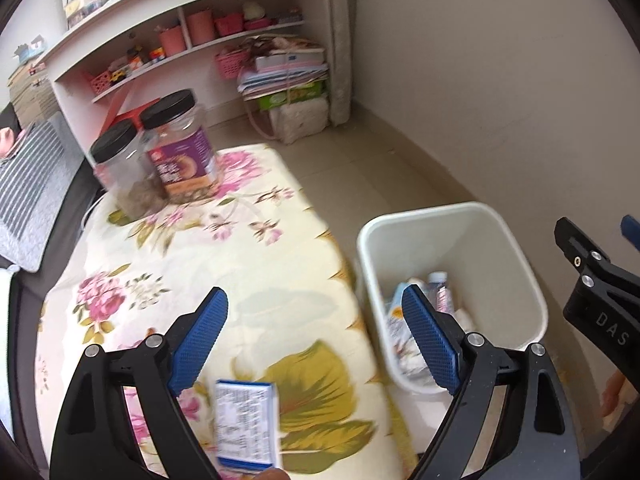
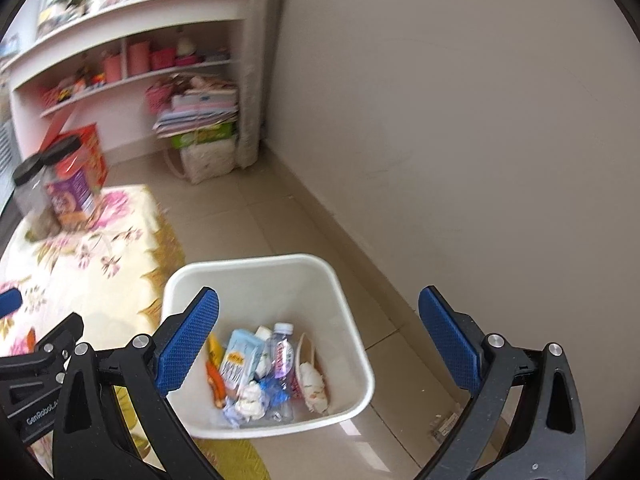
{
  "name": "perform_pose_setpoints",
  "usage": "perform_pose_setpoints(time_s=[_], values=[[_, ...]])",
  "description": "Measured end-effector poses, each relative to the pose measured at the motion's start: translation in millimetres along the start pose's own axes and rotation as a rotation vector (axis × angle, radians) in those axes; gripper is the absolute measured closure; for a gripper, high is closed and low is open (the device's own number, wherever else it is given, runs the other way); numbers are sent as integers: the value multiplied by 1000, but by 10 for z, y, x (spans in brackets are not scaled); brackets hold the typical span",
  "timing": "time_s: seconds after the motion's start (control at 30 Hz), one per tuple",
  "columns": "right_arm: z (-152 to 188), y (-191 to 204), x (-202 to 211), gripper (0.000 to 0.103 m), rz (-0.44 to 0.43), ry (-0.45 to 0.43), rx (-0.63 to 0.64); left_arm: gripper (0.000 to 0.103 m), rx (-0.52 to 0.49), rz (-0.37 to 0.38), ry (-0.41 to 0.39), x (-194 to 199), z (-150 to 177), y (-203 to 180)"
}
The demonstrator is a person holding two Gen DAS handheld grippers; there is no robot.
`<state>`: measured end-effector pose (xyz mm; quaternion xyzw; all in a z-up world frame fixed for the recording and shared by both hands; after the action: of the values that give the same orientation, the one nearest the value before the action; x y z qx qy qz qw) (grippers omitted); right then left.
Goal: Collect trash
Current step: 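Move both grippers back over the table, then grasp the second orange peel with the left gripper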
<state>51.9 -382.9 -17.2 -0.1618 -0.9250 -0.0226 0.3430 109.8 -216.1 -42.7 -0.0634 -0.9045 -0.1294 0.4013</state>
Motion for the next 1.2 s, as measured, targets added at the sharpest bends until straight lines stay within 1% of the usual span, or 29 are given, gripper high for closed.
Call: perform_pose_setpoints(time_s=[0.17,0.27,0.4,0.53,0.67,0.8,0.93,0.97,1.0,1.07,1.13,1.2], values=[[66,313,-39,7,-35,37,72,17,-12,-38,24,-56,100,258],[117,515,-60,7,-55,58,116,17,-9,-62,52,-132,147,445],[190,769,-114,7,-91,97,163,17,26,-76,127,-341,253,759],[259,1007,-197,7,-139,149,197,17,108,-87,212,-617,379,1110],[329,1174,-268,7,-182,196,220,18,220,-51,327,-969,519,1471],[426,1306,-361,7,-231,257,221,26,302,-35,405,-1223,619,1658],[517,1443,-396,7,-255,296,242,34,335,-20,447,-1400,666,1681],[533,1475,-400,7,-260,302,249,38,335,-15,459,-1432,677,1666],[548,1504,-400,7,-263,309,253,44,334,-6,478,-1482,705,1646],[568,1550,-411,7,-276,321,258,51,336,-1,502,-1546,751,1624],[604,1605,-427,7,-293,348,248,57,318,-21,478,-1538,741,1618],[638,1654,-452,7,-319,380,232,66,302,-26,462,-1532,747,1622]])
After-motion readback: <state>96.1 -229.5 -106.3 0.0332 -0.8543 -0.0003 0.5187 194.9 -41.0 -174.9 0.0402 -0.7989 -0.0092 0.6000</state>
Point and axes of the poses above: each gripper's, at about its wrist camera, not at the fingertips, and x roughly against the way its jaws point, y to its left, z to its underside, the point moved 2 cm from there along -x, roughly the way its jaws point, and after that the axes turned 10 degrees about -z, right-handed, at the moved point
